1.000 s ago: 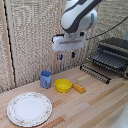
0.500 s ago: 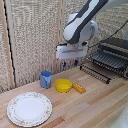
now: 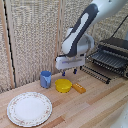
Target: Please reach out your grabber to the yellow dish. Tenderly grip the yellow dish using your grabber. Set the yellow dish on the baking sheet. Posit your grabber on the rim of the baking sheet carrying the yellow dish. Mindfully slide the baking sheet with the yellow dish into the oven. Let go of your grabber's hold on the baking sheet's edge when it is entirely in the oven.
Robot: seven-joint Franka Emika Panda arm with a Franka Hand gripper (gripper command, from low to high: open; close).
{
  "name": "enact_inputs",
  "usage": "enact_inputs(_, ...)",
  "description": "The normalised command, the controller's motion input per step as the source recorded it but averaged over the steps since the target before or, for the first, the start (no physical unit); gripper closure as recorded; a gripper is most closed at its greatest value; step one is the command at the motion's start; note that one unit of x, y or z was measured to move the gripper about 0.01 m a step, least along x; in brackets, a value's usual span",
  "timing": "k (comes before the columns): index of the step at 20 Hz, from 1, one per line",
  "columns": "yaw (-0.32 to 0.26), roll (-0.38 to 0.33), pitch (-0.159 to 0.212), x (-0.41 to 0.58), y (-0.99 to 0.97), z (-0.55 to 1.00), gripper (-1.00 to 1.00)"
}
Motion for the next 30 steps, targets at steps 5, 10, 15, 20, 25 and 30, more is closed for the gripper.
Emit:
enact_inputs(5,0.100,-0.118,-0.023,0.102,0.12,-0.48,-1.00)
enact_inputs(10,0.097,-0.174,-0.004,0.005,0.25,-0.34,1.00)
enact_inputs(15,0.057,-0.102,0.027,0.001,0.23,-0.13,1.00)
enact_inputs(20,0.010,-0.073,0.037,0.000,0.18,-0.07,1.00)
enact_inputs(25,-0.003,-0.001,-0.010,0.002,-0.05,0.07,1.00)
enact_inputs(30,-0.032,0.002,0.042,0.085,-0.26,0.63,1.00)
